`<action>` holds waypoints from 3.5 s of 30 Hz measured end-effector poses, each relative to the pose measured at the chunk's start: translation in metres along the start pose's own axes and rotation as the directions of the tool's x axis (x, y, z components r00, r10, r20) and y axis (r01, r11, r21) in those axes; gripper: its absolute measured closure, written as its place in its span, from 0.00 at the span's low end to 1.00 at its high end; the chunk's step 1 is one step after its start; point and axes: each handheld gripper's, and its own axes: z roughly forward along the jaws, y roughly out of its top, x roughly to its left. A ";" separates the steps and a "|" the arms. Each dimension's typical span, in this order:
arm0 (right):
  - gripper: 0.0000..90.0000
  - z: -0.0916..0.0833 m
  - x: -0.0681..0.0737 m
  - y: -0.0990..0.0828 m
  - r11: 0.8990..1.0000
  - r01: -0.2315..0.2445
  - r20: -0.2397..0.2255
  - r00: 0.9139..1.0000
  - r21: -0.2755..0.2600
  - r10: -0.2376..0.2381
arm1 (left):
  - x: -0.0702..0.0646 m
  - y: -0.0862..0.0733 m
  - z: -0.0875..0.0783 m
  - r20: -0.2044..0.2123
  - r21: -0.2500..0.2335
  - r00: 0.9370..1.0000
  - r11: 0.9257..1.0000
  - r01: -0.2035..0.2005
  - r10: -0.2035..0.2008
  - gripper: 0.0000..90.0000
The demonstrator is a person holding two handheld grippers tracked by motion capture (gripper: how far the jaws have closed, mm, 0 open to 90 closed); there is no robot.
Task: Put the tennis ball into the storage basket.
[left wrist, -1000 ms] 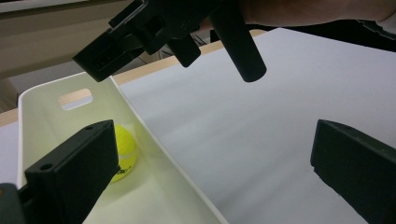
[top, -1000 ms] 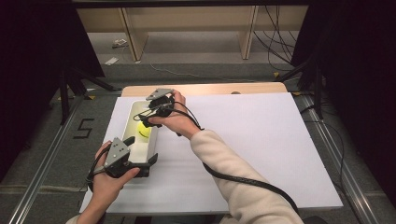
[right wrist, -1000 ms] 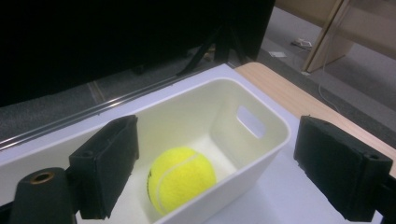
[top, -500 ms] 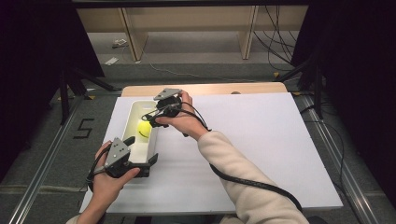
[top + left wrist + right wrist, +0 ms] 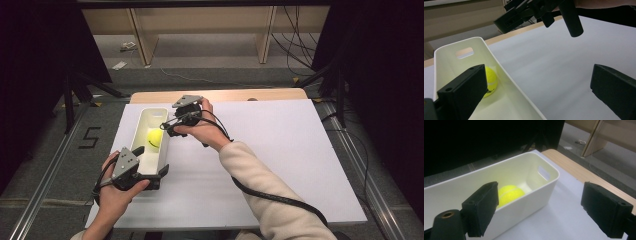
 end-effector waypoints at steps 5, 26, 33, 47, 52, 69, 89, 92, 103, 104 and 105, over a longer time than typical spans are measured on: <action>0.17 -0.003 -0.004 -0.002 1.000 0.000 0.006 1.000 -0.001 0.000 | 0.000 0.000 0.000 -0.001 -0.001 1.000 1.000 0.001 -0.001 0.00; 0.17 -0.025 -0.025 -0.014 1.000 -0.015 0.039 0.999 0.002 0.015 | 0.000 0.000 0.000 0.000 -0.001 1.000 1.000 0.001 -0.001 0.00; 0.17 -0.032 -0.031 -0.019 1.000 -0.026 0.052 0.998 0.001 0.026 | -0.001 0.000 0.000 -0.003 0.003 1.000 1.000 0.006 -0.006 0.00; 0.17 -0.047 -0.044 -0.032 0.999 -0.048 0.079 0.996 0.004 0.047 | -0.002 0.000 0.000 0.010 0.004 1.000 1.000 0.023 -0.023 0.00; 0.17 -0.055 -0.051 -0.038 0.998 -0.058 0.096 0.994 -0.002 0.058 | -0.002 0.000 -0.001 0.010 0.004 1.000 1.000 0.022 -0.022 0.00; 0.17 -0.073 -0.068 -0.054 0.998 -0.070 0.134 0.989 0.006 0.068 | -0.001 0.001 0.000 -0.007 -0.002 1.000 1.000 0.001 -0.001 0.00; 0.17 -0.105 -0.090 -0.077 0.995 -0.102 0.193 0.976 0.014 0.098 | -0.002 0.001 0.000 -0.005 -0.001 1.000 1.000 0.000 0.000 0.00; 0.17 -0.109 -0.093 -0.080 0.995 -0.101 0.198 0.975 0.010 0.097 | -0.002 0.001 0.000 -0.004 0.001 1.000 1.000 0.000 0.000 0.00; 0.17 -0.130 -0.104 -0.096 0.991 -0.136 0.226 0.965 0.007 0.131 | -0.002 0.001 0.000 -0.006 0.001 1.000 1.000 -0.001 0.001 0.00; 0.17 -0.133 -0.106 -0.099 0.990 -0.137 0.231 0.964 0.008 0.132 | -0.002 0.001 0.000 -0.007 0.001 1.000 1.000 -0.002 0.002 0.00; 0.17 -0.135 -0.107 -0.100 0.990 -0.141 0.233 0.963 0.007 0.136 | -0.002 0.001 0.000 -0.006 0.002 1.000 1.000 -0.002 0.002 0.00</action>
